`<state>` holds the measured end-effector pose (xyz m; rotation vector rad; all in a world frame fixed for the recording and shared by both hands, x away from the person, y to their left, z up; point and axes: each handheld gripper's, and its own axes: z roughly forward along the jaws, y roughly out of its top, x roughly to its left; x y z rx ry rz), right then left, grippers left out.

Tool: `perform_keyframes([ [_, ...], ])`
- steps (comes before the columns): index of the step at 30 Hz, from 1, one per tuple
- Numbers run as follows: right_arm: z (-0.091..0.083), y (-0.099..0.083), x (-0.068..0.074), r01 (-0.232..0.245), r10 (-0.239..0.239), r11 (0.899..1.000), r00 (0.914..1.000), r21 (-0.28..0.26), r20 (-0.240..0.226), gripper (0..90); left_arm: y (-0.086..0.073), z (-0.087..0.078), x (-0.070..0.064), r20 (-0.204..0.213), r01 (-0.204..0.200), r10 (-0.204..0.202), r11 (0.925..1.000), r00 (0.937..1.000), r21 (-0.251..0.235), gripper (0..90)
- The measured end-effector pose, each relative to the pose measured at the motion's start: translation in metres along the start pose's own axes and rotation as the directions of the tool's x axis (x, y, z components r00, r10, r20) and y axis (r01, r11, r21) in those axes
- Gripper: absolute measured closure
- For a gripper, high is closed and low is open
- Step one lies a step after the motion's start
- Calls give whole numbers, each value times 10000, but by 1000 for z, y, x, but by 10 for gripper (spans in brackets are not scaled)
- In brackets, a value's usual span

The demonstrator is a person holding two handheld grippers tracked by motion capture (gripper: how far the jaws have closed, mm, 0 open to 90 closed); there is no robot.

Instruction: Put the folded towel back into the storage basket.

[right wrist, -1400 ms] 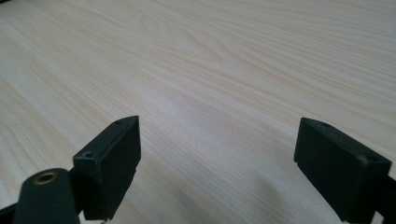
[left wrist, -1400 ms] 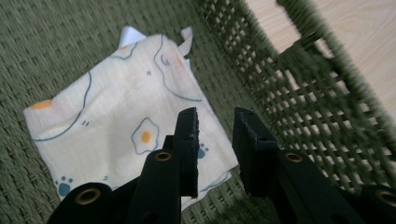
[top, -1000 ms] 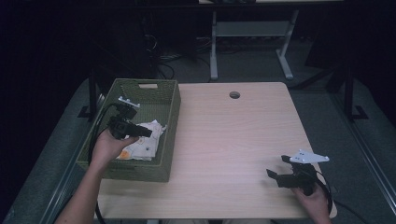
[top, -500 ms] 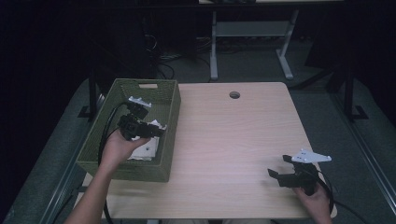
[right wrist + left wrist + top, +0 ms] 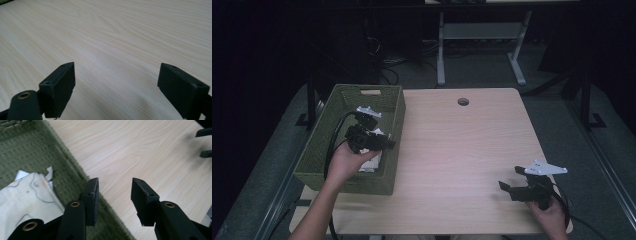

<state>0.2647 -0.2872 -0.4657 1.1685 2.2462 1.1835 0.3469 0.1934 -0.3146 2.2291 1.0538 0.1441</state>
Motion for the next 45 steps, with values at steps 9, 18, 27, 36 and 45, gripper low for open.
perform_keyframes([
  [9,-3,0,0,18,-18,10000,10000,-95,40,142,5,8,-22,267,-463,466,9989,9986,-111,546],
  [18,-6,-1,-1,-11,11,9999,10000,-132,40,142,9,20,-43,411,-893,900,9958,9951,-183,495],
  [27,-8,-2,-1,-93,95,9998,9999,-202,69,143,8,35,-58,618,-951,969,9950,9934,-312,475],
  [36,-8,-2,0,-80,81,9998,9999,-169,82,143,6,47,-74,878,-1008,1047,9937,9906,-482,444],
  [45,-9,-2,0,-115,117,9998,9999,-179,92,143,3,58,-85,1103,-1070,1126,9927,9875,-554,438],
])
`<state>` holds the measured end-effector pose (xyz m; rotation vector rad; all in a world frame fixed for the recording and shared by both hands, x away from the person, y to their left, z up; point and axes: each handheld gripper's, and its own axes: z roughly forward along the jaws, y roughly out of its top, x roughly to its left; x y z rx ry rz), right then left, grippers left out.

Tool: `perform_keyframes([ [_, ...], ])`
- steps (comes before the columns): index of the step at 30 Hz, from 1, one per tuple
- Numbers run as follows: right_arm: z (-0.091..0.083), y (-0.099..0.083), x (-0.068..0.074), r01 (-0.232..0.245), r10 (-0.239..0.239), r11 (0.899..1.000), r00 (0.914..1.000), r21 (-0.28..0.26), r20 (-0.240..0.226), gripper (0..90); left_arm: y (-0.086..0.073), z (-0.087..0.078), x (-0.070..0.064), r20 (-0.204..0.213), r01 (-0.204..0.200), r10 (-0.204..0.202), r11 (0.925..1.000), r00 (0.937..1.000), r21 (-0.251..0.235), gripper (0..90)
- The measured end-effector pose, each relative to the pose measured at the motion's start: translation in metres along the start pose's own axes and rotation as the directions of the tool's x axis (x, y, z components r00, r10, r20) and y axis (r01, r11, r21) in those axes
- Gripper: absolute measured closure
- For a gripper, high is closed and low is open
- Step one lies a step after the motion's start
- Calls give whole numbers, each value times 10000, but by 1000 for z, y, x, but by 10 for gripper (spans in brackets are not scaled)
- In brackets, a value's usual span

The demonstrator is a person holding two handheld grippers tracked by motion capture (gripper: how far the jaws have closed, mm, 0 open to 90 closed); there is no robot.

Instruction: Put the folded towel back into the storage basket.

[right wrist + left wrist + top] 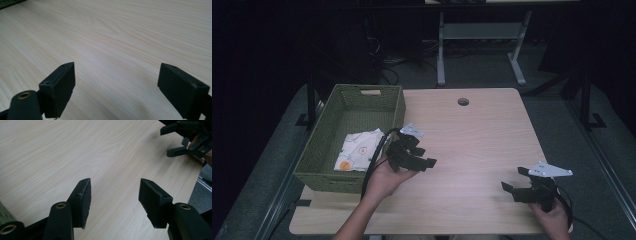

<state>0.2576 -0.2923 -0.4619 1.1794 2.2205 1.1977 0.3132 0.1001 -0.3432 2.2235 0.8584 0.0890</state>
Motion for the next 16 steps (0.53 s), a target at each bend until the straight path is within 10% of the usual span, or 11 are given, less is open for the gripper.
perform_keyframes([
  [16,-2,-1,1,32,-32,10000,10000,-4,5,142,-16,32,-27,748,-294,295,9996,9968,-31,401],
])
